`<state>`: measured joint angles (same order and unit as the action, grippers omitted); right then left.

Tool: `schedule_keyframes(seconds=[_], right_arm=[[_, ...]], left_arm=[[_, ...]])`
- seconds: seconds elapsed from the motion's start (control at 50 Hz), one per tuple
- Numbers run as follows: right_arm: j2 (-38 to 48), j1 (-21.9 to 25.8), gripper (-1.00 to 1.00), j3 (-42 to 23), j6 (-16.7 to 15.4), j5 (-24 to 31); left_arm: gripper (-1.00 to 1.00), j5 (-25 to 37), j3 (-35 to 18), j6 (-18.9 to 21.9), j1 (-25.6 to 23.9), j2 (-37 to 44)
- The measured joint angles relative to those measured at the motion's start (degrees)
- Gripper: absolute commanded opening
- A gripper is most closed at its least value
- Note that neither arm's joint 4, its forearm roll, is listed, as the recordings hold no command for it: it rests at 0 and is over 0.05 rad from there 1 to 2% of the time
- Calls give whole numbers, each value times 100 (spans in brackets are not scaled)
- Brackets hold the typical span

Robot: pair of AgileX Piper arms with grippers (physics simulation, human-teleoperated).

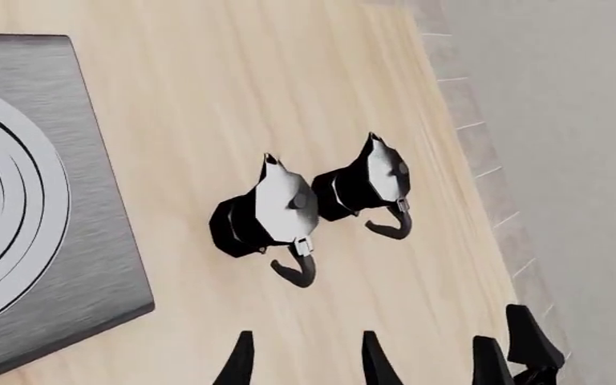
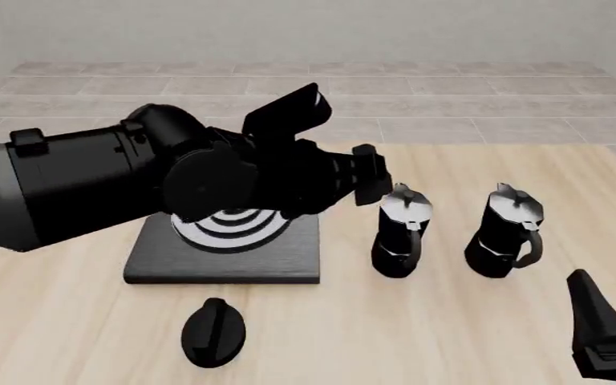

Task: Put both moka pots on the stove.

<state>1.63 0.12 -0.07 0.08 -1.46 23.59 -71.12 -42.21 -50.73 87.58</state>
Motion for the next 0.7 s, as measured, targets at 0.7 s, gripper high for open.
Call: schedule_keyframes(seconds=[0.7], right_arm=[[1, 0, 100, 0, 0, 0]], left_arm=[[100, -511, -448, 78, 13, 908]])
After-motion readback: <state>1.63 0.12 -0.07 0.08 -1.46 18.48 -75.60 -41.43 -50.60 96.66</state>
